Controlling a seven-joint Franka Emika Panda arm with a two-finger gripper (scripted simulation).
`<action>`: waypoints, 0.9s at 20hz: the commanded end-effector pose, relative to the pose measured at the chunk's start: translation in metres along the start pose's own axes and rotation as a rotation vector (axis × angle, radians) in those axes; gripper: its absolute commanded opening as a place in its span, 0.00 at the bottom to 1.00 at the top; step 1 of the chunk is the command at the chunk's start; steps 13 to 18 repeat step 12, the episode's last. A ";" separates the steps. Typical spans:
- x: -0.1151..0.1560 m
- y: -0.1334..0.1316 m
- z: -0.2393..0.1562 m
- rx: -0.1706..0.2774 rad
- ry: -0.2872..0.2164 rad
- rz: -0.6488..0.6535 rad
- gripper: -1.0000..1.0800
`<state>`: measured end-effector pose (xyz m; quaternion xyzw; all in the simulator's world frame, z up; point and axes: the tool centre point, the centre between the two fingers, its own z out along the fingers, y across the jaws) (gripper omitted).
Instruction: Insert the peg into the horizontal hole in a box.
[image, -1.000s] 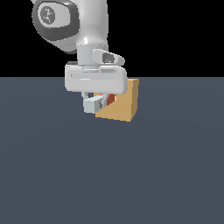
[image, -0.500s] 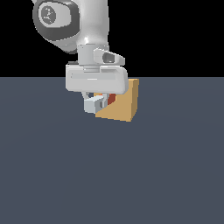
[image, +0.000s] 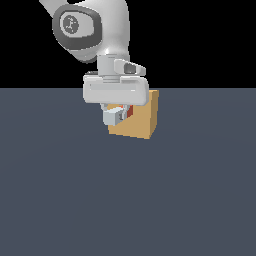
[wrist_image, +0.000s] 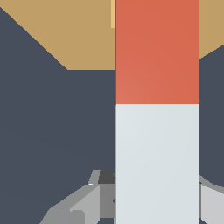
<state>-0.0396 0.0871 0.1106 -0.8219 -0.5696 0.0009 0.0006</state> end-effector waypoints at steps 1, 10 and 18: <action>0.020 0.000 -0.001 -0.003 0.002 -0.001 0.00; 0.059 0.001 -0.002 -0.003 0.002 -0.001 0.00; 0.060 0.001 -0.002 -0.003 0.002 -0.001 0.00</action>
